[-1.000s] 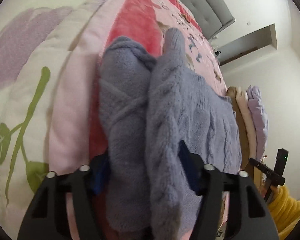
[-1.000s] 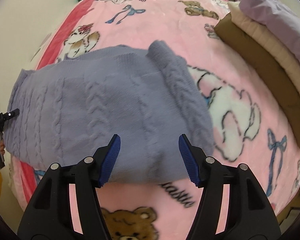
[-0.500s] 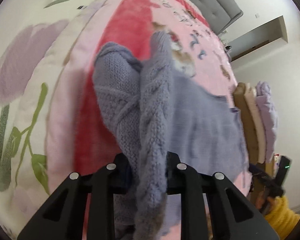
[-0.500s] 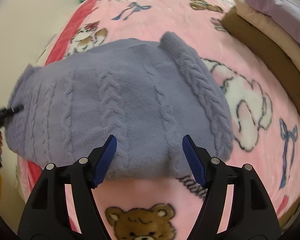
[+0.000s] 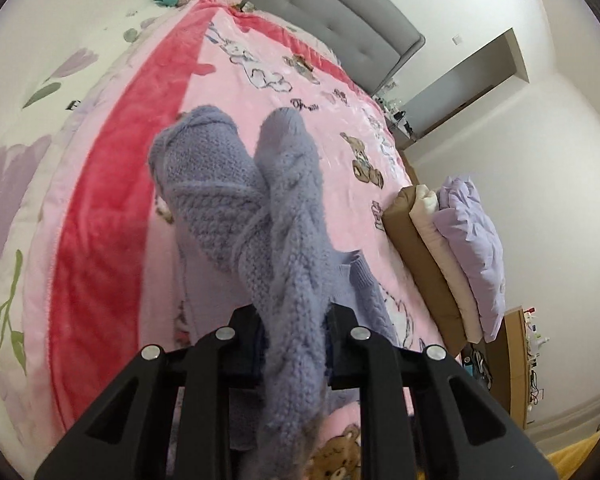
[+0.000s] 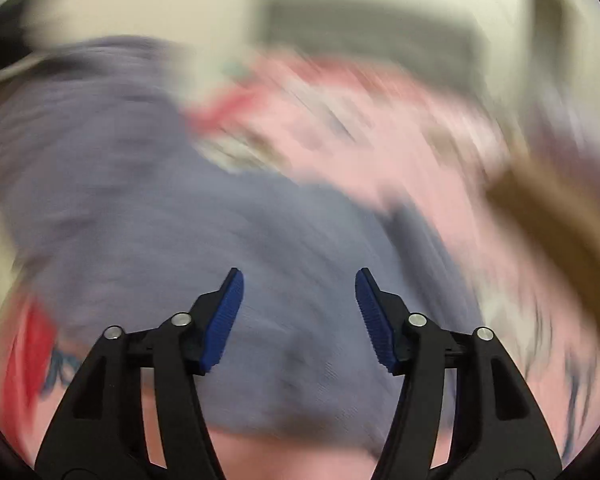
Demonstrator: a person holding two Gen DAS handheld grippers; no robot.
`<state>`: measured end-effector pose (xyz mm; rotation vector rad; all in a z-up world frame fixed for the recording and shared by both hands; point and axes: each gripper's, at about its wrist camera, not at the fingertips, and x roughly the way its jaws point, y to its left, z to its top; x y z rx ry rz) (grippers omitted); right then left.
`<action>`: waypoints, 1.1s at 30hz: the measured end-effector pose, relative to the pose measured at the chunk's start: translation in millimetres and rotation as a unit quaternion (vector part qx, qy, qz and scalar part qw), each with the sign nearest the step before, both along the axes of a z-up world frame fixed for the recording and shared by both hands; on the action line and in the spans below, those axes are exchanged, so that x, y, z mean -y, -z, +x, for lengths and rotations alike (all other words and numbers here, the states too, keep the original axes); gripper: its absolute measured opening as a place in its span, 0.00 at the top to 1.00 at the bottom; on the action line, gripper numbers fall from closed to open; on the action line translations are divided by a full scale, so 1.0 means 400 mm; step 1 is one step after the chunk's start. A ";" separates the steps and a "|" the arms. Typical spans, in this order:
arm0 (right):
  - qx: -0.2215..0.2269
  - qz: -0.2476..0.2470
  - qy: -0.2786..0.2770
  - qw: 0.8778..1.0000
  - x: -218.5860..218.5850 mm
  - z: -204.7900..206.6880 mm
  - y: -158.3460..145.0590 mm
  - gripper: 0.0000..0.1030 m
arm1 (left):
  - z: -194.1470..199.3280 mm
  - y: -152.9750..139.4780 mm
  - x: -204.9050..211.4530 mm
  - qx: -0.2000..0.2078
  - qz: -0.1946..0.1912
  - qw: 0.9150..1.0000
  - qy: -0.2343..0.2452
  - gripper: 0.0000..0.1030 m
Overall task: Fold large clothes
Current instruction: 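Grasp the folded cardigan bundle with both tools and lift it off the blanket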
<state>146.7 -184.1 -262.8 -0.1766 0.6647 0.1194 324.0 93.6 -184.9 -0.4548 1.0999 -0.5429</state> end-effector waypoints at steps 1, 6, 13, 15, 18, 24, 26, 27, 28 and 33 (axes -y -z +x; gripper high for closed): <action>0.015 -0.058 -0.046 0.997 -0.061 -0.017 0.014 0.51 | 0.006 -0.001 0.009 -0.007 0.002 1.000 -0.002 0.80; 0.007 -0.190 -0.157 0.969 -0.201 -0.064 0.194 0.93 | 0.022 -0.031 0.083 -0.019 0.000 1.000 -0.001 0.81; 0.063 -0.342 -0.108 0.931 -0.296 -0.104 0.301 0.98 | 0.065 -0.084 0.422 -0.019 0.047 0.993 0.111 0.81; 0.047 -0.340 -0.089 0.935 -0.293 -0.100 0.310 0.98 | 0.059 -0.077 0.560 -0.023 0.084 0.984 0.156 0.81; -0.001 -0.290 -0.050 0.956 -0.277 -0.069 0.289 0.98 | 0.018 -0.020 0.766 -0.033 0.138 0.969 0.201 0.81; -0.038 -0.288 -0.004 0.957 -0.293 -0.059 0.292 0.98 | -0.097 0.181 1.042 -0.051 0.284 0.928 0.235 0.81; -0.051 -0.283 0.006 0.958 -0.290 -0.047 0.291 0.98 | -0.109 0.256 1.092 -0.052 0.345 0.912 0.216 0.81; -0.058 -0.282 0.011 0.958 -0.288 -0.042 0.291 0.98 | -0.107 0.279 1.104 -0.045 0.369 0.906 0.205 0.80; -0.063 -0.279 0.014 0.958 -0.295 -0.039 0.289 0.98 | -0.105 0.305 1.117 -0.038 0.395 0.897 0.194 0.80; -0.090 -0.271 0.005 0.958 -0.252 -0.018 0.299 0.98 | -0.089 0.386 1.154 -0.052 0.457 0.873 0.163 0.57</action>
